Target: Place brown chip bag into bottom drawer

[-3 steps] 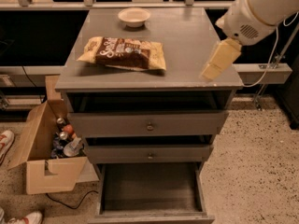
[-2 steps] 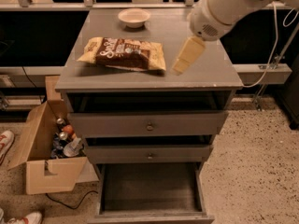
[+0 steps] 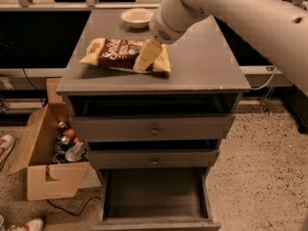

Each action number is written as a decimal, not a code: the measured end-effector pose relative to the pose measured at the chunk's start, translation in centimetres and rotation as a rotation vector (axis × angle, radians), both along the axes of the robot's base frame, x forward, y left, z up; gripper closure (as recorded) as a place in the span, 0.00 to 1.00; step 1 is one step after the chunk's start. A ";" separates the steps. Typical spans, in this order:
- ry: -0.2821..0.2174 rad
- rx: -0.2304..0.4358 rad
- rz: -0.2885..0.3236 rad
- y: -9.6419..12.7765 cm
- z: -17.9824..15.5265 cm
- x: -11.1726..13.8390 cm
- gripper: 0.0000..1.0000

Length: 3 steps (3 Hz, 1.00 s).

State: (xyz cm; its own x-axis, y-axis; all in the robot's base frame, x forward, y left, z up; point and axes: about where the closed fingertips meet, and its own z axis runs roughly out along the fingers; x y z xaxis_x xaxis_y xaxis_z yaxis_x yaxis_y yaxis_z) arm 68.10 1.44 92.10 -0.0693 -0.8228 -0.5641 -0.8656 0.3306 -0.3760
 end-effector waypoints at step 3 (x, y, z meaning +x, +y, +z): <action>0.106 0.114 -0.002 5.5 -6.4 5.5 0.17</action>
Offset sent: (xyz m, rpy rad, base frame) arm 0.0652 0.0619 -0.0717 0.1368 0.1230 -0.0147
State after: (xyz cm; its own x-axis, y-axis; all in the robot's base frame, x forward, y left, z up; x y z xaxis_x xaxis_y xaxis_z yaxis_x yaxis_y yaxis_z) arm 73.56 6.96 85.68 -0.1349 -0.7539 -0.6430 -0.8977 0.3678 -0.2428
